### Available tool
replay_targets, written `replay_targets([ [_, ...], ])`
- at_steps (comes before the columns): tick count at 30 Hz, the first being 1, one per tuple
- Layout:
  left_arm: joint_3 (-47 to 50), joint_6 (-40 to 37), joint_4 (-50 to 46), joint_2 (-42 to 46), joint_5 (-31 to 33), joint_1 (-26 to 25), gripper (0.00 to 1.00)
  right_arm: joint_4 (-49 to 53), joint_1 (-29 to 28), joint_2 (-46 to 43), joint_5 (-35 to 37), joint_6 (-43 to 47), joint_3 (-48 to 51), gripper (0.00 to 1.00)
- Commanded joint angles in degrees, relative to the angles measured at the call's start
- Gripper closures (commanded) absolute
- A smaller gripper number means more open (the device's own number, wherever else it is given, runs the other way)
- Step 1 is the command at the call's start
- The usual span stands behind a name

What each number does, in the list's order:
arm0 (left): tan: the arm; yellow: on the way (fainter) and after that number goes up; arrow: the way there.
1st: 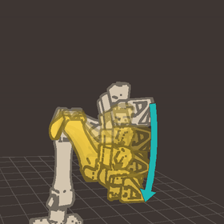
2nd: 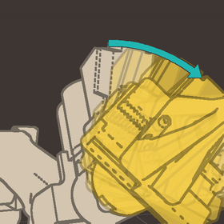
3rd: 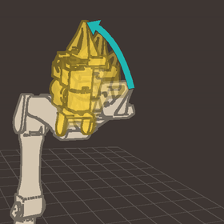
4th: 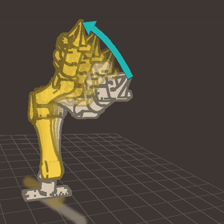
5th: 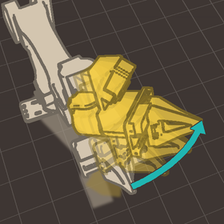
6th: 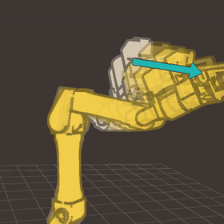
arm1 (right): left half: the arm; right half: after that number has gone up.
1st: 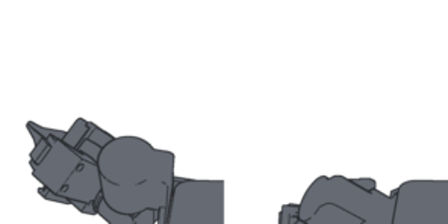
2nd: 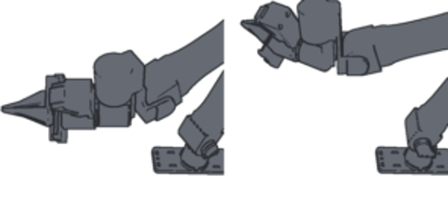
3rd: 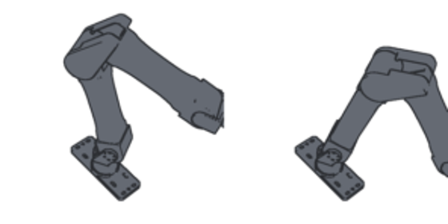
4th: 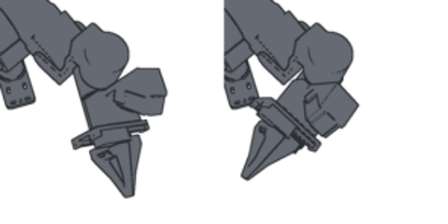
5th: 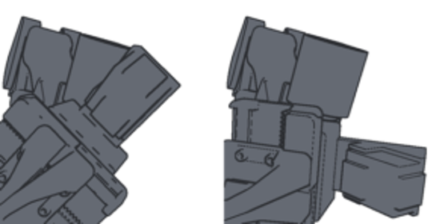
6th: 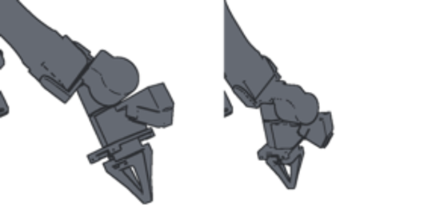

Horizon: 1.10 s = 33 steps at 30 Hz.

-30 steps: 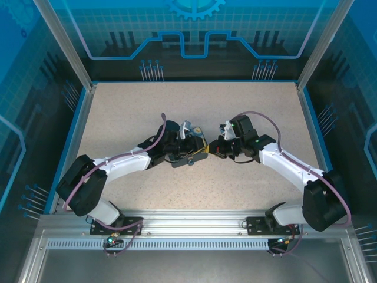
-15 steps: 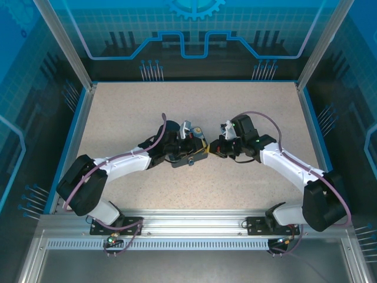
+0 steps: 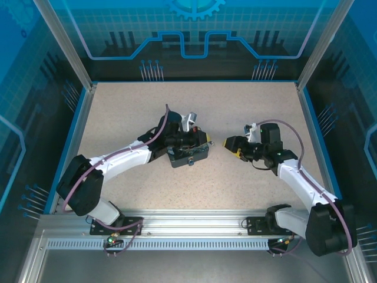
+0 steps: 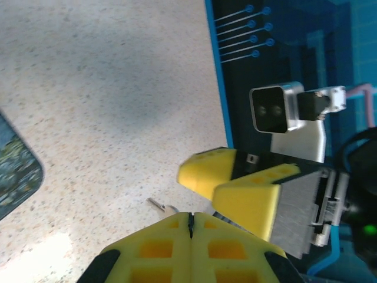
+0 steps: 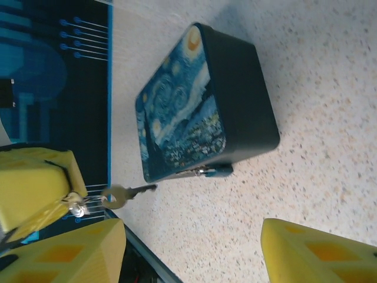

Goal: Unlock the padlock with the key

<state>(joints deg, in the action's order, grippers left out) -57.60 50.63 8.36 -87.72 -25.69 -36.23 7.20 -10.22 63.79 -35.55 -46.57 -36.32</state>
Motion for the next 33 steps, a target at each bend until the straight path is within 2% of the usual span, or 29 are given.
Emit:
replay_targets([
  [1, -3.25, -5.53, -2.16, -1.03, -6.85, 1.76, 1.00, -8.96, 1.33, -1.17, -5.07, 2.49, 0.11, 0.39],
  [7, -5.18, -10.18, -1.05, -1.87, -9.85, 2.90, 1.00, -17.74, 1.56, 0.81, -7.81, -0.96, -1.02, 0.44],
  [12, -5.75, -10.21, 1.87, -3.09, -11.04, 3.31, 1.00, -24.65, 1.49, 3.53, -8.30, -4.95, -2.40, 0.47],
  [21, -3.90, -3.69, 12.83, -5.06, -11.52, 3.97, 1.00, -33.98, 0.26, 7.41, -8.88, -10.88, -2.99, 0.54],
  [25, -2.70, 0.02, 18.51, -6.09, -11.32, 4.07, 1.00, -34.98, -1.13, 8.49, -8.17, -11.66, -3.15, 0.57],
  [33, -2.56, 1.58, 20.29, -7.11, -10.74, 4.24, 1.00, -36.66, -3.57, 9.68, -7.86, -12.17, -3.26, 0.64],
])
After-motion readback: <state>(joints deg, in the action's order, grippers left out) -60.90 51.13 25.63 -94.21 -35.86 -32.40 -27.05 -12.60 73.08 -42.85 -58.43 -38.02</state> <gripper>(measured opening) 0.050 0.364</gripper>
